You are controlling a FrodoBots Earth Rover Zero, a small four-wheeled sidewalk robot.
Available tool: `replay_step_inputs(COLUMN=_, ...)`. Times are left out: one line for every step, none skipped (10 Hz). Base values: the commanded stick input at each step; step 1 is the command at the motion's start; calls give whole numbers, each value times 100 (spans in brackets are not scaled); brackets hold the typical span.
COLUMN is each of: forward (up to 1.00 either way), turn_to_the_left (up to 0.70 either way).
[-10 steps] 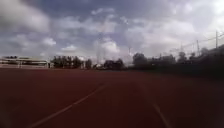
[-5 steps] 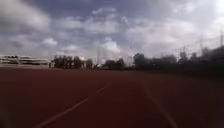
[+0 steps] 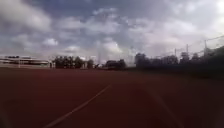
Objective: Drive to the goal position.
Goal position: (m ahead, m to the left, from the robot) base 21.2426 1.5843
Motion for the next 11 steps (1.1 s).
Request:
replay_step_inputs(forward=70, turn_to_the_left=0)
replay_step_inputs(forward=70, turn_to_the_left=0)
replay_step_inputs(forward=70, turn_to_the_left=0)
replay_step_inputs(forward=70, turn_to_the_left=0)
replay_step_inputs(forward=70, turn_to_the_left=0)
replay_step_inputs(forward=70, turn_to_the_left=0)
replay_step_inputs(forward=70, turn_to_the_left=0)
replay_step_inputs(forward=70, turn_to_the_left=0)
replay_step_inputs(forward=70, turn_to_the_left=0)
replay_step_inputs(forward=70, turn_to_the_left=0)
replay_step_inputs(forward=70, turn_to_the_left=0)
